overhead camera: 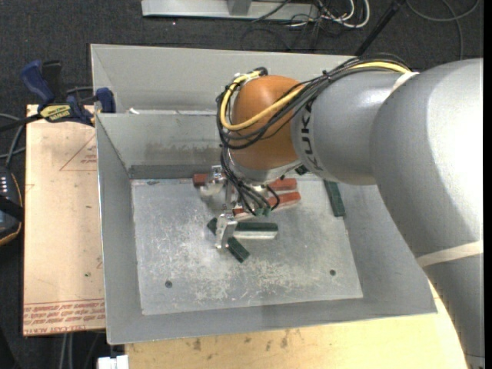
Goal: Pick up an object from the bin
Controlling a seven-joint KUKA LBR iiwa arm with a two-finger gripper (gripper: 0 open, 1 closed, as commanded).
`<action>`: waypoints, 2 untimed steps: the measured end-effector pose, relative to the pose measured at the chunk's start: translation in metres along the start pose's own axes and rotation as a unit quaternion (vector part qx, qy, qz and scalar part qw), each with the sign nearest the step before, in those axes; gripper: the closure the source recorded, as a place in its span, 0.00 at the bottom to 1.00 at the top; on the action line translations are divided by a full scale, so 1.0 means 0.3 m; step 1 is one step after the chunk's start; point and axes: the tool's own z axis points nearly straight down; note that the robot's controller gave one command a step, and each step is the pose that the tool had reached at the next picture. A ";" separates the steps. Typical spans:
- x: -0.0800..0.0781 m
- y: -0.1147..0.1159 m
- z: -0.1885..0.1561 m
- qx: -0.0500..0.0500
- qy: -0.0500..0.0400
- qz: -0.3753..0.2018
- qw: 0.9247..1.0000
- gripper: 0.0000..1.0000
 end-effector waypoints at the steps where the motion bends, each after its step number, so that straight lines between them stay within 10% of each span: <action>1: -0.089 -0.105 -0.016 0.000 0.000 -0.051 0.999 1.00; 2: -0.085 -0.107 -0.016 0.000 0.004 -0.051 0.999 0.00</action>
Offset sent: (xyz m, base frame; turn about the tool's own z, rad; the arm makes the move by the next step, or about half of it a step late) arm 0.0000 0.0000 0.0000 0.0000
